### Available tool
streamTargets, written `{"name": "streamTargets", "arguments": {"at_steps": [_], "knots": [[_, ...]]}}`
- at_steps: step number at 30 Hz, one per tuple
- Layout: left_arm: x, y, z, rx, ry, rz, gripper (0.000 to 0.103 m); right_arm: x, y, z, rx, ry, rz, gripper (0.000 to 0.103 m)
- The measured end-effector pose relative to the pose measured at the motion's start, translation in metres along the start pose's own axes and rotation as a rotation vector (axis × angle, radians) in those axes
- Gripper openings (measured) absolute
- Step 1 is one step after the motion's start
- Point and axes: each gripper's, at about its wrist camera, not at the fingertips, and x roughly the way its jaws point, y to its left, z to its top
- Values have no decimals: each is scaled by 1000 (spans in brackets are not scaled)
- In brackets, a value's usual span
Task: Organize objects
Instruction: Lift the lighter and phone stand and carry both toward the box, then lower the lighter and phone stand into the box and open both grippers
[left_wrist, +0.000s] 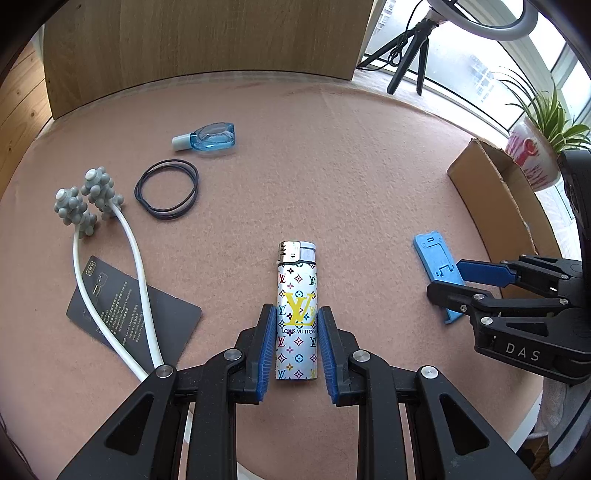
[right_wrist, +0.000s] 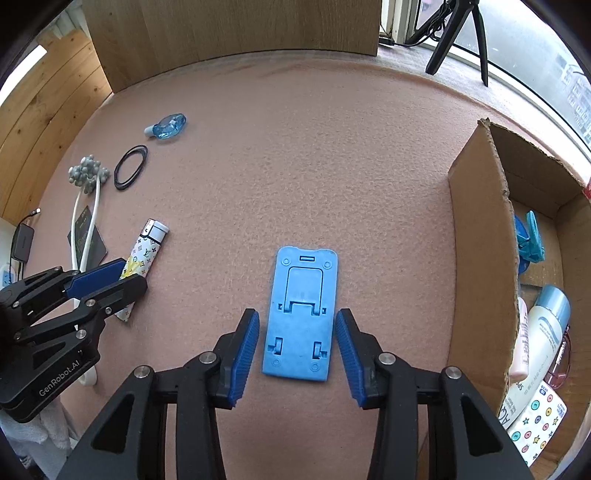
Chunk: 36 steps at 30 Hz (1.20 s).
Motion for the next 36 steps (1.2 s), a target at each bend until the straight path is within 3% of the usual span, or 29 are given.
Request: {"name": "streamTargets", "arguments": {"at_steps": [3, 9, 19, 28, 36], "knots": [[-2, 1, -1, -6, 0, -8, 24, 3, 6, 1, -39, 0, -31, 35], [-8, 0, 0, -21, -9, -30, 24, -3, 2, -2, -19, -22, -4, 33], [-28, -25, 20, 13, -59, -69, 24, -52, -17, -16, 49, -148, 41, 33], [-36, -88, 48, 96, -101, -134, 24, -105, -77, -39, 158, -258, 24, 33], [-31, -165, 66, 199, -108, -194, 24, -133, -141, -68, 287, -297, -18, 33]]}}
